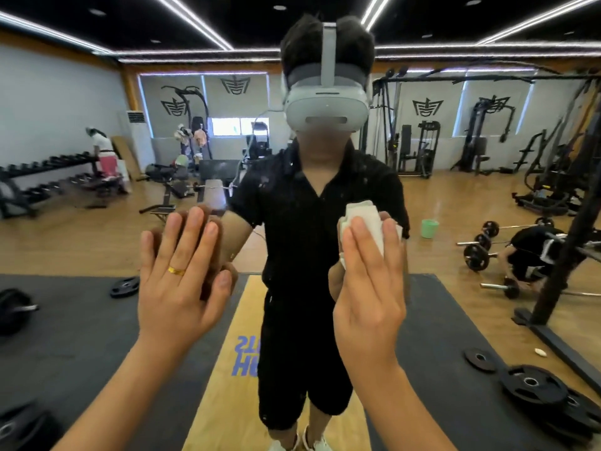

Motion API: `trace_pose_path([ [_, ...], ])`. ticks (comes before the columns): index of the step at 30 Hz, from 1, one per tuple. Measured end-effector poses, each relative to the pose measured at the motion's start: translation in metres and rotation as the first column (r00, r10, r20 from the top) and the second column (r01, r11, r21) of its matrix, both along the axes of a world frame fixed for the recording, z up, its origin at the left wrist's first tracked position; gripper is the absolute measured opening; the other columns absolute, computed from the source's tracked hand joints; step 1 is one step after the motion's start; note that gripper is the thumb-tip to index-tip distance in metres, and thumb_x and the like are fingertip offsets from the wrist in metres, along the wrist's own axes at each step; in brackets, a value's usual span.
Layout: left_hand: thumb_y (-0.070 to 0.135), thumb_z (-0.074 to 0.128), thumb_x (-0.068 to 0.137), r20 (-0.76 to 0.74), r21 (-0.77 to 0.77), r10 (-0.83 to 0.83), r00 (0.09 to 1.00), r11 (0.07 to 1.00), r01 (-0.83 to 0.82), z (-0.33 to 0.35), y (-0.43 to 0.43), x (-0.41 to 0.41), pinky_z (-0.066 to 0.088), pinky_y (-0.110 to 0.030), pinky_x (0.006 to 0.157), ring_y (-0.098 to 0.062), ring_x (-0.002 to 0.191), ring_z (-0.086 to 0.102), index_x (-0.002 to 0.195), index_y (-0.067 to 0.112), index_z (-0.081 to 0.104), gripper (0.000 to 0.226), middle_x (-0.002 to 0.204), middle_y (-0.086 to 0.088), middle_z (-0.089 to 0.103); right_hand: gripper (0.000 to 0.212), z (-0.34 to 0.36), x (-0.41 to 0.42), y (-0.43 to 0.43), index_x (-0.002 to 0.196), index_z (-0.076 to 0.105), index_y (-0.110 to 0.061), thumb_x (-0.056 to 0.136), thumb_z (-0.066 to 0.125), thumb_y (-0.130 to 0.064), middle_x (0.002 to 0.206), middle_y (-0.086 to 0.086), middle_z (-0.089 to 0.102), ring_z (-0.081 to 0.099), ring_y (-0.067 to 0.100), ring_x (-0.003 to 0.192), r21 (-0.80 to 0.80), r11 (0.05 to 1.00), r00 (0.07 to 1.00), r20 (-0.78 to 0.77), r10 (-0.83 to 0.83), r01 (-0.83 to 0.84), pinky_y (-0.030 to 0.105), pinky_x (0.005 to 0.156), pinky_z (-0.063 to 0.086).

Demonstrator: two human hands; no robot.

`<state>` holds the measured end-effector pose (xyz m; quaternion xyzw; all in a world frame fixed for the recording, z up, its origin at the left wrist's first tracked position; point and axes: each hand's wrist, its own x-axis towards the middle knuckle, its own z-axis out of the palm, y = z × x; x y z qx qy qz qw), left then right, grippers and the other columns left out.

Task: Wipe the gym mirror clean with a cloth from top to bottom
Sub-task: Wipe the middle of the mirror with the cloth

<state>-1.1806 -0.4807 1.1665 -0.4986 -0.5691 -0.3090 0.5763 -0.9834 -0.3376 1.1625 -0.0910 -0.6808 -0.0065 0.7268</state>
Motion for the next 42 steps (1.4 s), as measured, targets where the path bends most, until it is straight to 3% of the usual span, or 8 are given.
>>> trace_pose_path([
  [4,0.032,0.04,0.106,0.023,-0.002,-0.001,1.0,1.0,0.001,-0.001,0.0,0.001,0.012,-0.056,0.124,-0.026,0.157,0.017,0.161,0.015,0.028,0.059,0.171,0.001,0.016,0.046,-0.002,0.006,-0.002,0.145,0.049,0.002,0.1,0.054,0.012,0.152,0.013,0.048,0.031,0.044,0.151,-0.035,0.998,0.996,0.078,0.048,-0.045,0.057,0.122,0.03],
  [11,0.032,0.041,0.105,-0.017,0.007,-0.003,1.0,1.0,0.003,0.002,0.001,0.003,0.01,-0.052,0.126,-0.025,0.158,0.015,0.162,0.015,0.026,0.061,0.172,0.0,0.014,0.063,0.017,0.015,-0.001,0.154,0.04,0.0,0.096,0.057,0.015,0.163,0.012,0.037,0.017,0.043,0.156,-0.002,0.993,0.961,0.252,-0.117,0.122,0.057,0.126,0.021],
  [19,0.032,0.042,0.104,-0.016,-0.005,-0.029,0.999,1.0,0.029,0.0,-0.001,0.0,0.016,-0.059,0.122,-0.026,0.158,0.016,0.162,0.015,0.026,0.062,0.172,0.0,0.015,0.055,0.089,0.003,0.001,0.151,0.045,0.002,0.098,0.053,0.014,0.16,0.011,0.041,0.021,0.041,0.154,0.0,0.996,0.989,0.118,-0.087,0.087,0.058,0.122,0.029],
  [23,0.033,0.041,0.105,-0.018,-0.006,-0.038,0.999,0.999,0.038,0.001,0.0,-0.001,0.019,-0.061,0.119,-0.026,0.158,0.017,0.162,0.015,0.027,0.061,0.171,0.0,0.016,0.055,0.058,0.013,0.002,0.155,0.038,0.0,0.101,0.045,0.005,0.163,0.016,0.036,0.019,0.034,0.157,0.004,0.995,0.97,0.224,-0.099,0.1,0.049,0.128,0.018],
  [28,0.032,0.043,0.105,-0.014,-0.004,-0.032,0.999,0.999,0.032,-0.001,0.0,-0.002,0.014,-0.056,0.124,-0.028,0.157,0.019,0.16,0.011,0.031,0.06,0.171,-0.002,0.018,0.059,0.057,0.011,0.004,0.15,0.045,0.003,0.095,0.063,0.014,0.162,0.006,0.035,0.014,0.034,0.156,-0.029,0.993,0.985,0.133,-0.112,0.117,0.059,0.123,0.029],
  [32,0.033,0.043,0.105,-0.018,0.002,-0.031,0.999,1.0,0.031,-0.001,0.0,-0.003,0.013,-0.054,0.125,-0.028,0.157,0.02,0.158,0.01,0.034,0.058,0.171,-0.003,0.019,0.057,0.094,0.005,0.007,0.15,0.047,0.002,0.096,0.061,0.015,0.16,0.005,0.036,0.021,0.04,0.154,-0.033,0.992,0.991,0.063,-0.118,0.12,0.043,0.128,0.024],
  [36,0.033,0.043,0.106,-0.008,0.002,-0.048,0.999,0.999,0.048,-0.002,0.0,-0.004,0.016,-0.057,0.123,-0.028,0.157,0.02,0.158,0.009,0.035,0.058,0.171,-0.003,0.019,0.046,0.024,0.01,-0.017,0.152,0.043,-0.002,0.107,0.045,0.005,0.161,0.011,0.04,0.018,0.038,0.157,-0.088,0.991,0.976,0.203,-0.077,0.096,0.039,0.129,0.014],
  [42,0.032,0.044,0.105,-0.009,-0.007,-0.067,0.998,0.998,0.066,0.0,-0.002,-0.004,0.014,-0.055,0.124,-0.028,0.156,0.021,0.159,0.013,0.033,0.058,0.171,-0.002,0.019,0.039,-0.019,0.013,-0.024,0.15,0.043,-0.006,0.116,0.026,-0.013,0.157,0.007,0.045,0.019,0.032,0.158,-0.068,0.984,0.961,0.238,-0.142,0.162,0.056,0.119,0.036],
])
